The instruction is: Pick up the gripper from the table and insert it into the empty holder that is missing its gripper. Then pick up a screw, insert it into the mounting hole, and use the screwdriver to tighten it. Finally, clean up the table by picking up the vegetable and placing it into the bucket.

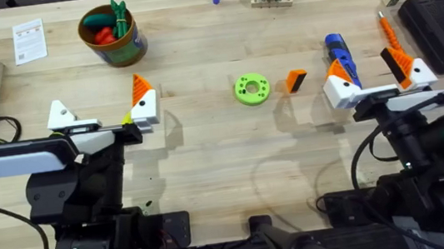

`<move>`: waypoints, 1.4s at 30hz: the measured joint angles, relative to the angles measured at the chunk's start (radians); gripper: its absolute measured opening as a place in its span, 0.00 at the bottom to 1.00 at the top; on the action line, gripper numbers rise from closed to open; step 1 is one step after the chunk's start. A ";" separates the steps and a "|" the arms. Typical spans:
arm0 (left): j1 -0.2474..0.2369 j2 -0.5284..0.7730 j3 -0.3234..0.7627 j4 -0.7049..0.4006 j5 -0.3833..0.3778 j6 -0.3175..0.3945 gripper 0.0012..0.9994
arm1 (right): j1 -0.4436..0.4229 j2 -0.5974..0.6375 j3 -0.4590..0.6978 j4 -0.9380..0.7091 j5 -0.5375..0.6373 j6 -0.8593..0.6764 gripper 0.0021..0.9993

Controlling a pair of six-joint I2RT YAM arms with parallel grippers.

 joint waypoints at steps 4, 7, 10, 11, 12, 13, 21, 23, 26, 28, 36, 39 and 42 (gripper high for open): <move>0.000 0.000 0.000 0.000 0.000 0.000 0.99 | 0.000 0.000 0.000 0.000 0.000 0.000 0.99; 0.000 0.000 0.000 0.000 0.000 0.000 0.99 | 0.000 0.000 0.000 -0.004 0.000 0.000 0.99; 0.000 0.000 0.000 0.000 0.000 0.000 0.99 | 0.000 0.000 0.000 -0.005 0.000 0.000 0.99; 0.000 0.000 0.000 0.000 -0.003 0.000 0.99 | 0.000 0.000 0.000 -0.005 0.000 0.000 0.99; 0.000 0.000 0.000 0.000 -0.007 0.000 0.99 | 0.000 0.000 0.000 -0.004 0.000 0.000 0.99; 0.000 0.000 0.000 0.004 -0.011 0.000 0.99 | 0.000 0.000 0.000 -0.002 0.000 0.000 0.99; 0.000 0.001 0.076 -0.018 -0.053 0.027 0.99 | 0.000 0.000 0.070 0.054 -0.005 0.018 0.99; 0.000 0.013 0.148 -0.072 -0.074 0.032 0.99 | 0.000 0.002 0.126 0.003 -0.008 0.019 0.99; 0.000 0.072 0.270 -0.144 -0.115 0.049 0.99 | 0.000 0.021 0.236 -0.106 -0.011 0.019 0.99; 0.000 0.140 0.355 -0.191 -0.130 0.066 0.99 | 0.000 0.058 0.304 -0.164 -0.011 0.019 0.99; 0.000 0.533 0.689 -0.523 -0.159 0.097 0.99 | 0.000 0.373 0.575 -0.429 -0.011 0.019 0.99; 0.000 0.666 0.796 -0.649 -0.163 0.124 0.99 | 0.000 0.503 0.674 -0.551 -0.011 0.008 0.99; 0.000 0.788 0.902 -0.766 -0.165 0.157 0.99 | 0.000 0.624 0.764 -0.657 -0.011 -0.018 0.99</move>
